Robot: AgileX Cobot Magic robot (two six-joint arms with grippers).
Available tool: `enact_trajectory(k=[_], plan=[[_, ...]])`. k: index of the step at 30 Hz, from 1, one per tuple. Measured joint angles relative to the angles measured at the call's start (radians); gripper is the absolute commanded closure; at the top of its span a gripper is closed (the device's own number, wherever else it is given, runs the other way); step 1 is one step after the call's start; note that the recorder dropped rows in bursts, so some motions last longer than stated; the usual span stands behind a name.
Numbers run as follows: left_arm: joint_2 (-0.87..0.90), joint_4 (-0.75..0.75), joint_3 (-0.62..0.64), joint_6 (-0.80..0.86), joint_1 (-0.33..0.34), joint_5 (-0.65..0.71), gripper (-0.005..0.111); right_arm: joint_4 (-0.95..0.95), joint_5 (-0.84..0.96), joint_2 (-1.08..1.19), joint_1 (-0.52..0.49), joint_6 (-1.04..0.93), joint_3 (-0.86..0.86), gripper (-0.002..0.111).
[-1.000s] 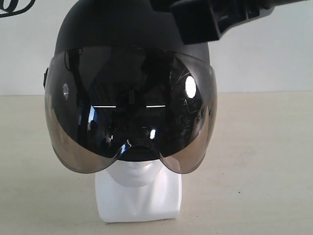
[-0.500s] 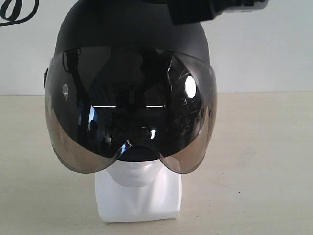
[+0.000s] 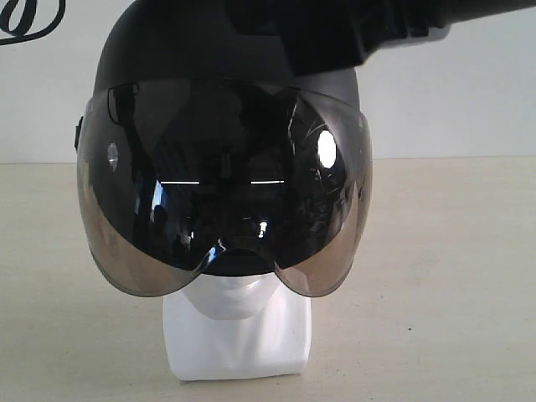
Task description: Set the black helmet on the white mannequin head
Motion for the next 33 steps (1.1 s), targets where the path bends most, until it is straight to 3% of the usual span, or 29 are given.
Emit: enact_trajectory(k=[33], plan=[[0.0,-0.004,0.0,-0.026,0.0,0.0,0.102,0.01,0.052,0.049,0.0,-0.014,0.0,0.109]])
